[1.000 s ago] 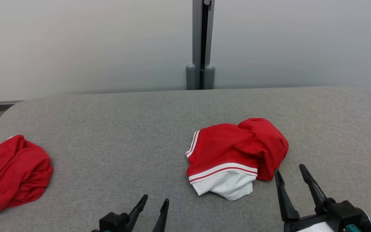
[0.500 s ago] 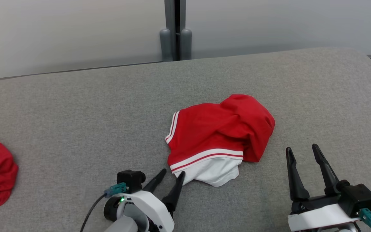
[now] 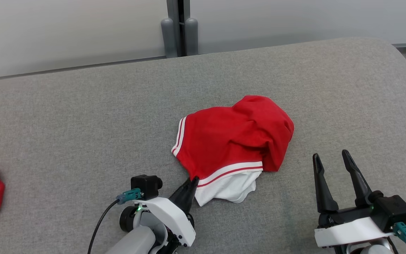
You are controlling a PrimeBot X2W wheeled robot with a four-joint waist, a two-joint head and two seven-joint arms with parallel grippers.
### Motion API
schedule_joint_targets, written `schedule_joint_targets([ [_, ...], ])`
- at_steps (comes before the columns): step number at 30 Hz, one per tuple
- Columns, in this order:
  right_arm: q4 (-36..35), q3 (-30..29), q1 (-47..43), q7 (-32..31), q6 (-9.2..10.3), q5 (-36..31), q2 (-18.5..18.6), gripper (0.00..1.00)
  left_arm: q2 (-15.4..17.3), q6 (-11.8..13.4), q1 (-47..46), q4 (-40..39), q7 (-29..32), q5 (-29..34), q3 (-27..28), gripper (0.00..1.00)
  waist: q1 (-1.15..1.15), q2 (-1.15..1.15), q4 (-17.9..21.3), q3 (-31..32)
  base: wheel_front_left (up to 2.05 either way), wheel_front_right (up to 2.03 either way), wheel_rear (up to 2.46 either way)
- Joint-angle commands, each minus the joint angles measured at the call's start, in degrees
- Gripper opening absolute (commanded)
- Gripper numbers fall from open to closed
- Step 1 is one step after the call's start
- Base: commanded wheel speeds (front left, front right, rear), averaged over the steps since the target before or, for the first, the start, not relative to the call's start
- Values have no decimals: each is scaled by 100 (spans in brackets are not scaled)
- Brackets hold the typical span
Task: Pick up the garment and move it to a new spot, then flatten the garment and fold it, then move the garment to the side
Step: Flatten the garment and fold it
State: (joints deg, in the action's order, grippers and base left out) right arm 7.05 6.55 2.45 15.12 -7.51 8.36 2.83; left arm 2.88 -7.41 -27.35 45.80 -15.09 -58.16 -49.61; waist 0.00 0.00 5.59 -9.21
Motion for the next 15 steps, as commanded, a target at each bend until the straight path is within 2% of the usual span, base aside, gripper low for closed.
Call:
schedule_joint_targets([
  [1, 8, -8, 57, 5, 4, -17, 11, 100, 4, -4, -42, 1, 2, -70, -35, 0, 0, 0, 8, 19, 0, 0, 0],
  [4, 28, -22, 26, 5, 4, 25, 11, 100, 4, -4, -81, -100, -1, -152, -68, 0, 0, 0, 40, 96, 0, 0, 0],
  [10, 56, -23, -47, 5, 4, 192, 12, 100, 124, -3, -289, -1405, 1, -727, -159, 0, 0, 0, 227, 326, 0, 0, 0],
  [15, 85, 69, -23, 5, 4, 386, 12, 100, 180, -3, -883, -2410, 321, -1377, -174, 0, 0, 0, 596, 494, 0, 0, 0],
])
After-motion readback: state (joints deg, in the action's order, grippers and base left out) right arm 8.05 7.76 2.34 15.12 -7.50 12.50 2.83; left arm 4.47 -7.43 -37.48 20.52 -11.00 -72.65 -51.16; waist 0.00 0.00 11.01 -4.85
